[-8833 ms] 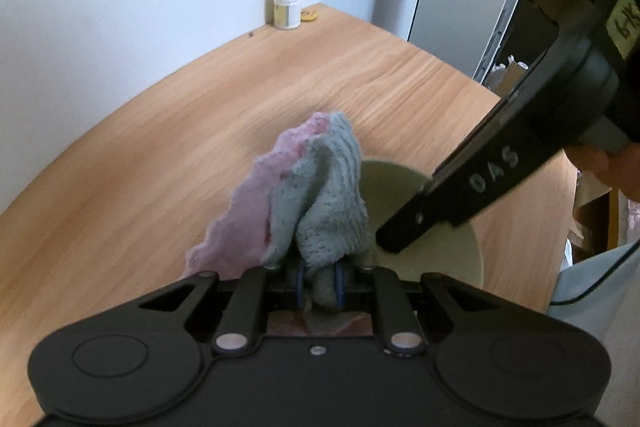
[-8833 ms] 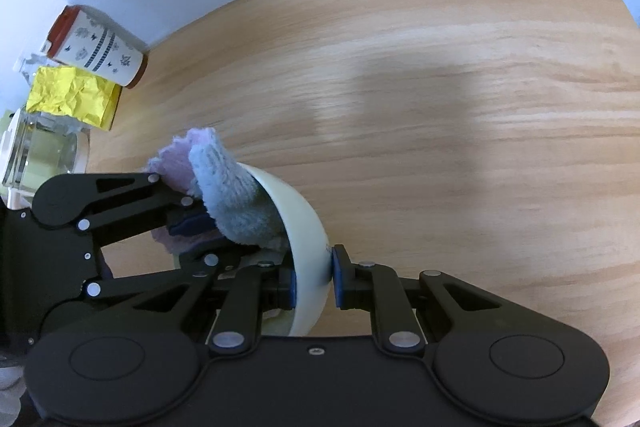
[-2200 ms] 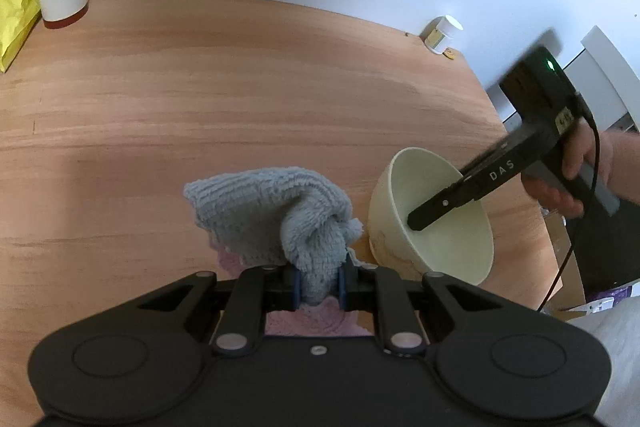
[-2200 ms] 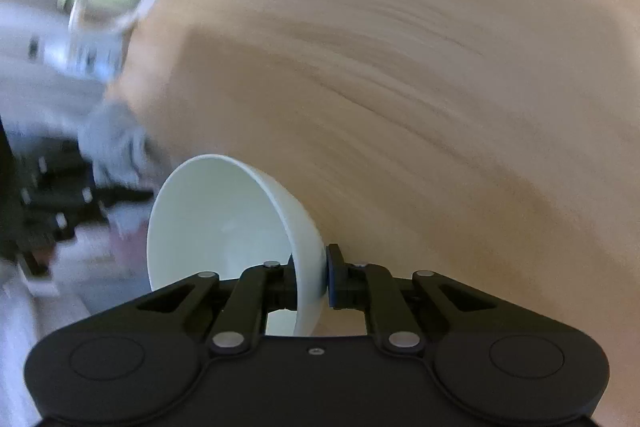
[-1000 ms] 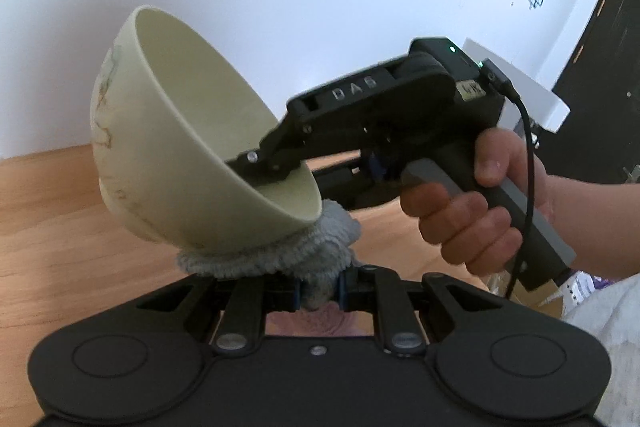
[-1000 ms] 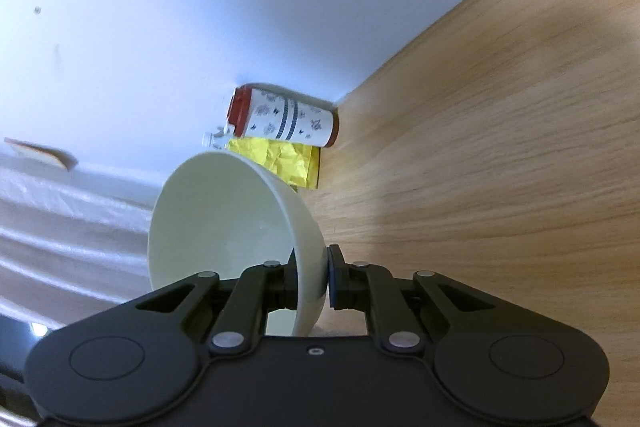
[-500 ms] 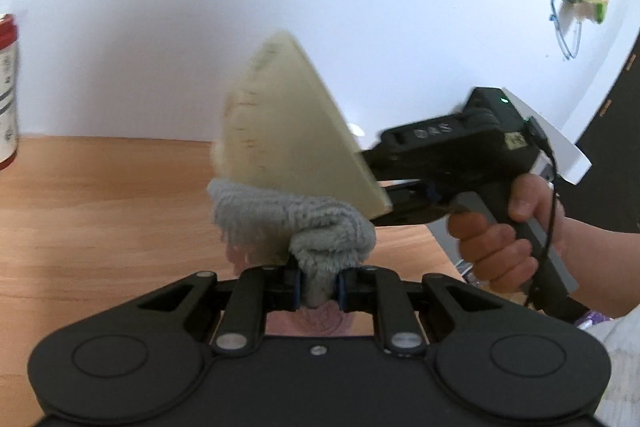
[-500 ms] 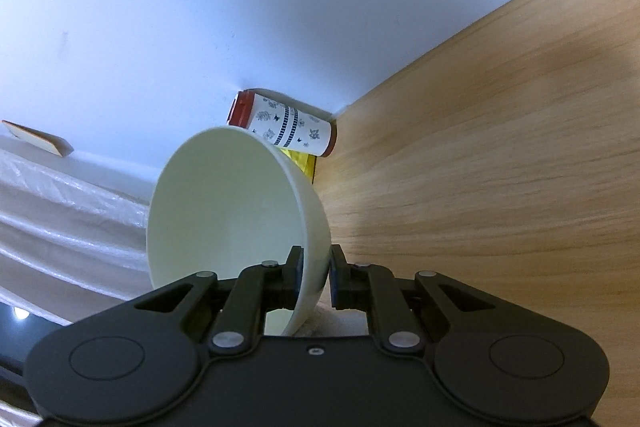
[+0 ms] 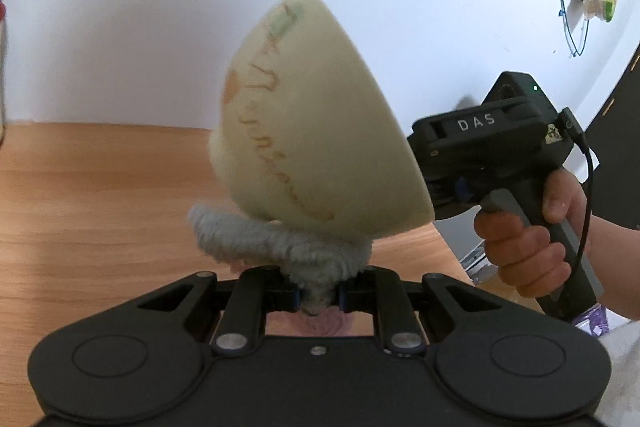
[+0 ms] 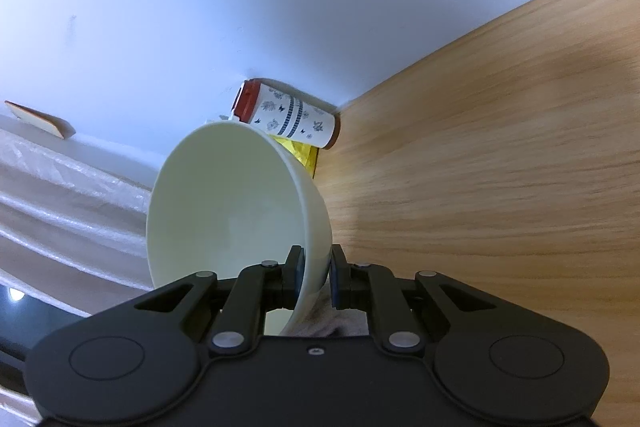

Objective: Clean bowl
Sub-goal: 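Rub the bowl's outer wall with the left gripper's towel while the right gripper turns the bowl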

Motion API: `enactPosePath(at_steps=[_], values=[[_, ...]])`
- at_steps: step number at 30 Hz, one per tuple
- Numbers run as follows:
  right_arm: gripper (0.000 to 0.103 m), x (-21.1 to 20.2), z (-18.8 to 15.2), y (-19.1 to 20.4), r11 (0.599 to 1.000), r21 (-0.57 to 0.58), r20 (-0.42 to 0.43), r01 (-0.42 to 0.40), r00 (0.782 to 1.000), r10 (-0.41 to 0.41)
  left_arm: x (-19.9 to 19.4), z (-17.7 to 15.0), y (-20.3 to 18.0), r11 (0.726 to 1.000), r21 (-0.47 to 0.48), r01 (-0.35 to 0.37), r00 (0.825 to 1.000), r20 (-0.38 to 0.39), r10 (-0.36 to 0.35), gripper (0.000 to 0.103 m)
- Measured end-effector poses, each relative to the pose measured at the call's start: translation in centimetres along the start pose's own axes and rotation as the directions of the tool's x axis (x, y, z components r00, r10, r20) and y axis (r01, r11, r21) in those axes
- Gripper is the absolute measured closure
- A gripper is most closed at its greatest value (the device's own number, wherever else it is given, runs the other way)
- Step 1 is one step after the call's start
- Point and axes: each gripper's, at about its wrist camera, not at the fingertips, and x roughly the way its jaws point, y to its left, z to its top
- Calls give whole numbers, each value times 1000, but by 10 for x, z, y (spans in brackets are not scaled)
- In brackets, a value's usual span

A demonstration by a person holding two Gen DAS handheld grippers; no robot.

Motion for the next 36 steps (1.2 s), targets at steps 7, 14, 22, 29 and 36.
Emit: enactPosePath(at_steps=[7, 14, 22, 29, 36], values=[[89, 2, -1, -3, 1000, 14, 1, -5, 1000, 5, -11, -6, 11, 999, -25, 27, 999, 28, -26, 88], [89, -3, 1, -3, 1000, -9, 2, -23, 1000, 23, -37, -7, 18, 1000, 12, 5, 1000, 29, -6, 88], [88, -3, 0, -12, 998, 47, 21, -48, 999, 47, -70, -8, 25, 998, -27, 49, 996, 81, -46, 88], [88, -9, 1, -9, 998, 19, 33, -62, 998, 62, -90, 4, 25, 994, 16, 108, 990, 89, -109, 88], [89, -7, -1, 2, 998, -52, -5, -39, 999, 39, -75, 34, 12, 955, 278, 106, 984, -165, -62, 88]])
